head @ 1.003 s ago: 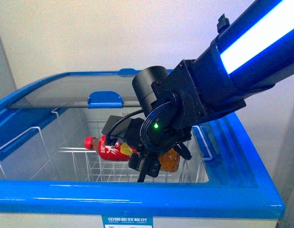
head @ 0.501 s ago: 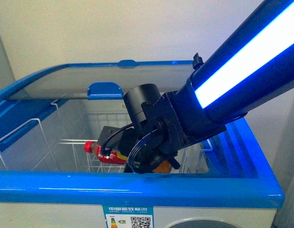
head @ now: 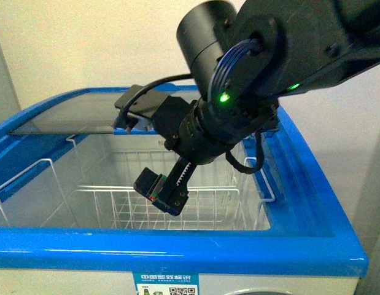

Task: Put drink in fridge

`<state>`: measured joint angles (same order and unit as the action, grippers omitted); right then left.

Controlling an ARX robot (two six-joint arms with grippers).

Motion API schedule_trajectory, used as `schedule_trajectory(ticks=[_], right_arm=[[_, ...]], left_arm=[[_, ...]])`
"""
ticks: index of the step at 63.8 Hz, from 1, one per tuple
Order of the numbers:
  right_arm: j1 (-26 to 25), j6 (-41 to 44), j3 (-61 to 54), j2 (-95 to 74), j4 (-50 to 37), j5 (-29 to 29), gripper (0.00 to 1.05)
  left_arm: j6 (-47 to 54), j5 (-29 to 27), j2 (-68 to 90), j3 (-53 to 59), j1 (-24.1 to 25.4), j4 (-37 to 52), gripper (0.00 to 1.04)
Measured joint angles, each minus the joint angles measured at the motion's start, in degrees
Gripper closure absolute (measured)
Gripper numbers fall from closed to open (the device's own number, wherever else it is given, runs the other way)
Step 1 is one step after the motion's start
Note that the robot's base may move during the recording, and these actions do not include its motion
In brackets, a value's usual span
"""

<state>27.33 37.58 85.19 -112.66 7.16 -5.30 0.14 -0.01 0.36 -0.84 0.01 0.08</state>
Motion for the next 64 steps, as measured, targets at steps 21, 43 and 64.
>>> schedule_trajectory(ticks=[21, 43, 64], right_arm=[[-12.2, -24.0, -12.8, 21.7, -4.6, 13.8, 0.07], [-17.0, -39.8, -47.2, 61.8, -10.2, 16.3, 0.19], [-20.8, -38.0, -65.9, 73.8, -26.9, 11.4, 0.68]], left_arm=[[0.0, 0.0, 0.0, 0.0, 0.0, 0.0, 1.02], [0.0, 0.0, 0.0, 0.0, 0.0, 0.0, 1.02], [0.0, 0.0, 0.0, 0.0, 0.0, 0.0, 1.02]])
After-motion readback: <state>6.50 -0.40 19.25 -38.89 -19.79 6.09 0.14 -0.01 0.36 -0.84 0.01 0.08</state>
